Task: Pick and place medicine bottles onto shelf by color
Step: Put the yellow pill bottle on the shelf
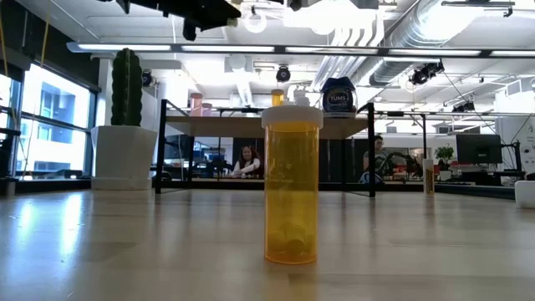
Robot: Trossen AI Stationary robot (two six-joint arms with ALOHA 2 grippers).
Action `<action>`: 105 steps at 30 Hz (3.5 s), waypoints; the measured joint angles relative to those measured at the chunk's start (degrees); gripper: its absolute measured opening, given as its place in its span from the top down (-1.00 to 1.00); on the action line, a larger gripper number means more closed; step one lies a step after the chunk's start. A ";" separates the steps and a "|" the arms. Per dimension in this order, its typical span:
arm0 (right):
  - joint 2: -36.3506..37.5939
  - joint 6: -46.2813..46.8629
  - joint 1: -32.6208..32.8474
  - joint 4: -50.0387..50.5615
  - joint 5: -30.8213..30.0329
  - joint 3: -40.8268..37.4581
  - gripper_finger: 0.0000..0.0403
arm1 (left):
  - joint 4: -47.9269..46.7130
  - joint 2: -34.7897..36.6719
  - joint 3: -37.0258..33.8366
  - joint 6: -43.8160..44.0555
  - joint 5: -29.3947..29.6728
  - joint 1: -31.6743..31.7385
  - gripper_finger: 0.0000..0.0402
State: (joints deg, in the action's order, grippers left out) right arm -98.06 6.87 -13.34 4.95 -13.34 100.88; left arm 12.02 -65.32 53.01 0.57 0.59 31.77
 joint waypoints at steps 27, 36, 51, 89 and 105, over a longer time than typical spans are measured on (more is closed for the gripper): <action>-1.58 -13.67 -4.31 -2.66 13.39 -0.02 0.06 | 9.35 -3.80 0.00 -2.75 4.58 -0.44 0.55; -2.23 -13.24 -4.37 -2.59 12.06 0.00 0.06 | 10.53 -4.61 0.00 -2.79 4.80 -0.44 0.55; -2.23 -11.35 -4.47 -1.83 11.87 0.00 0.47 | 10.42 -4.61 0.00 -3.80 5.19 -0.44 0.55; -2.25 -9.30 -4.63 0.11 4.96 -0.02 0.49 | -5.02 0.88 0.02 -5.31 6.25 0.87 -0.15; -3.00 -1.17 -3.46 0.25 -1.71 -2.75 0.49 | -13.81 13.57 0.02 -5.31 6.37 2.34 -0.13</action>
State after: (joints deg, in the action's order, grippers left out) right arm -101.06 5.70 -16.80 5.20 -15.05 98.13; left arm -1.78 -51.75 53.04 -4.73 6.96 34.11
